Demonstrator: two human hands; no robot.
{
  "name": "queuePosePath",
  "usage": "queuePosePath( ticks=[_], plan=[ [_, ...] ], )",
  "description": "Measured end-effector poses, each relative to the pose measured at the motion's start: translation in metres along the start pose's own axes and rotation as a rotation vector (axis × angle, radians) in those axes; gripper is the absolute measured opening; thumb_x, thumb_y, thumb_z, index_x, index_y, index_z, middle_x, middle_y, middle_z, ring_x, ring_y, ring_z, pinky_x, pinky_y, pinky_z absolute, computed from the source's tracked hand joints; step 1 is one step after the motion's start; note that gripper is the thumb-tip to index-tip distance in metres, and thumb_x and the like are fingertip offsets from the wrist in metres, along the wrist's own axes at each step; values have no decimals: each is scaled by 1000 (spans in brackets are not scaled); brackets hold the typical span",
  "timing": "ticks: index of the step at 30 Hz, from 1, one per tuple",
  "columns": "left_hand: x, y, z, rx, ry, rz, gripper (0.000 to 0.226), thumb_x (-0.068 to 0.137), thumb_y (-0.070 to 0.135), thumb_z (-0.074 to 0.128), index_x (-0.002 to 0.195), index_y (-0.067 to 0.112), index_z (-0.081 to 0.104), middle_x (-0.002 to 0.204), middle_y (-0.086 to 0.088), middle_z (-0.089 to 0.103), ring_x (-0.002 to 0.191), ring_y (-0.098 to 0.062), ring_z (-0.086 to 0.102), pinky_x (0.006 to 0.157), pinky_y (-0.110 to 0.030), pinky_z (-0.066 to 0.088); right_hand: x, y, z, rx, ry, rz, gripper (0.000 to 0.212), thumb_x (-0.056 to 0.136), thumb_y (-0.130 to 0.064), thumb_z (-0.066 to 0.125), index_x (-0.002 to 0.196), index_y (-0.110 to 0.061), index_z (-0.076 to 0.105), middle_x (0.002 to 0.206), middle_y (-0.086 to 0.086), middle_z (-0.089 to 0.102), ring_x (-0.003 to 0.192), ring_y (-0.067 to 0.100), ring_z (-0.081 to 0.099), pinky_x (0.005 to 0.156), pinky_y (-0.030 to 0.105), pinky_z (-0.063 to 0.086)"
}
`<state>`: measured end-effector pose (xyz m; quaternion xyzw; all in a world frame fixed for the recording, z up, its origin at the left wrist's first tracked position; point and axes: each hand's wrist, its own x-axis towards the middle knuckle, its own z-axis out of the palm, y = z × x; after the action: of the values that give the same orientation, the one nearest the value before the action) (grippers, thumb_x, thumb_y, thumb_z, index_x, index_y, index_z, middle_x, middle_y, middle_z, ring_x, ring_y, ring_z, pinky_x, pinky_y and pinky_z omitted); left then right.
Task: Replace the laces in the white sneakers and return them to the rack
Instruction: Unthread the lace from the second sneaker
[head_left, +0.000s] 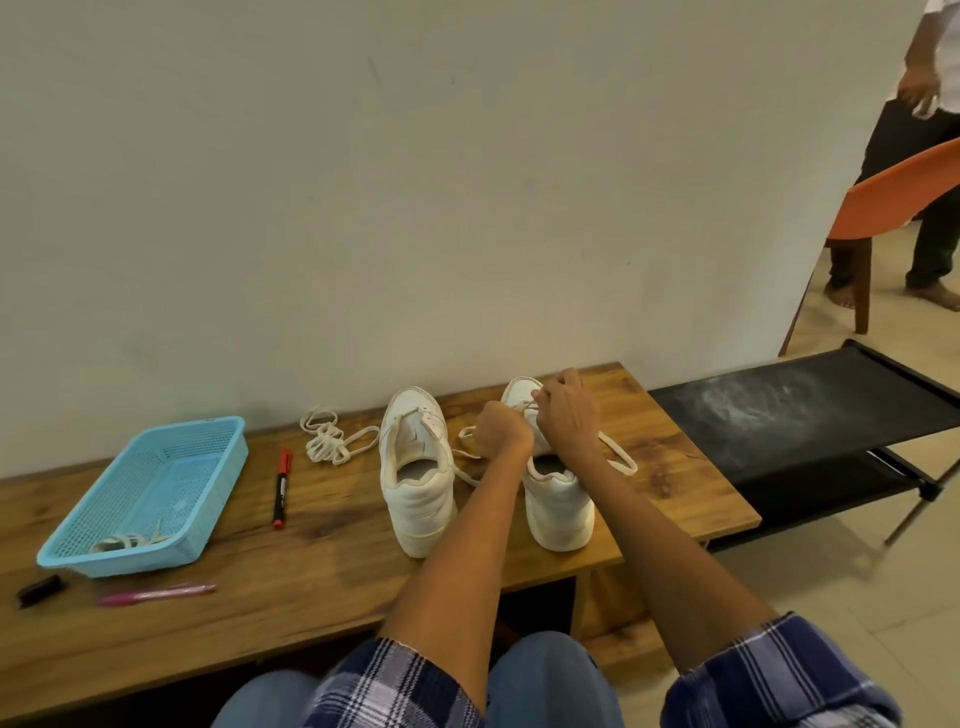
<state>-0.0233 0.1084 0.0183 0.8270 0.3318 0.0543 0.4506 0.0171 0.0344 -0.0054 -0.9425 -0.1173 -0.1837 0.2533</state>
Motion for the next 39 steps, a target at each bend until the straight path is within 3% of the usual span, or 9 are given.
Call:
queuePosePath(
  ticks=[5,10,16,19,23,27,33,36,39],
  plan=[
    [24,-9,-12,-340,-167,-155,47,100,37,36,111,0,62,101,-13,66,91,-28,64,80,-34,54,-1,-4,-3,-84,-202,-59,28,95,-21,44,96,-5,66,97,12,65,83,23,56,74,32,44],
    [28,-18,-3,-225,-272,-35,32,97,25,49,117,4,63,111,-16,65,99,-31,62,82,-37,51,-1,-4,-4,-69,-225,-57,23,88,-17,48,88,-4,67,92,14,66,84,25,56,69,31,41],
    [29,-13,-8,-355,214,-139,31,99,17,39,122,0,50,126,-20,53,112,-35,55,89,-42,46,-3,-6,-6,15,-163,6,21,87,-12,49,89,-2,68,93,13,66,91,28,59,71,34,44],
    [26,-9,-7,-507,278,-126,34,99,14,30,131,6,36,133,-18,47,117,-36,50,94,-43,42,-3,-5,-6,43,-150,1,21,87,-10,49,87,0,67,92,15,66,89,28,58,74,34,43],
    [26,-8,-6,-78,184,-3,62,93,11,49,146,21,20,143,-16,30,125,-36,41,98,-45,42,-3,-4,-3,76,-138,12,20,89,-11,48,90,-2,66,94,13,66,90,27,58,75,34,44],
    [24,-13,-1,283,136,199,26,96,24,48,116,20,63,127,-8,52,115,-28,48,86,-35,42,-3,-3,-2,89,-134,3,20,92,-12,48,93,-2,65,96,13,66,91,27,58,75,36,46],
    [20,-28,-8,509,-33,100,24,94,19,53,111,4,63,116,-11,63,109,-25,59,82,-29,47,-3,-3,-4,149,36,89,19,95,-7,42,100,-1,60,101,13,61,94,27,55,72,31,39],
    [19,-16,-11,376,112,223,25,95,13,46,114,2,56,119,-14,59,109,-29,57,83,-33,46,-2,-2,-1,191,57,96,18,95,-8,41,94,-2,58,94,13,62,78,22,50,65,30,34],
    [14,6,-8,152,52,394,29,97,27,45,107,3,58,107,-11,63,101,-28,59,73,-29,39,-2,-4,0,134,-6,42,19,94,-10,43,90,-4,59,89,11,65,71,19,50,62,29,34]
  ],
)
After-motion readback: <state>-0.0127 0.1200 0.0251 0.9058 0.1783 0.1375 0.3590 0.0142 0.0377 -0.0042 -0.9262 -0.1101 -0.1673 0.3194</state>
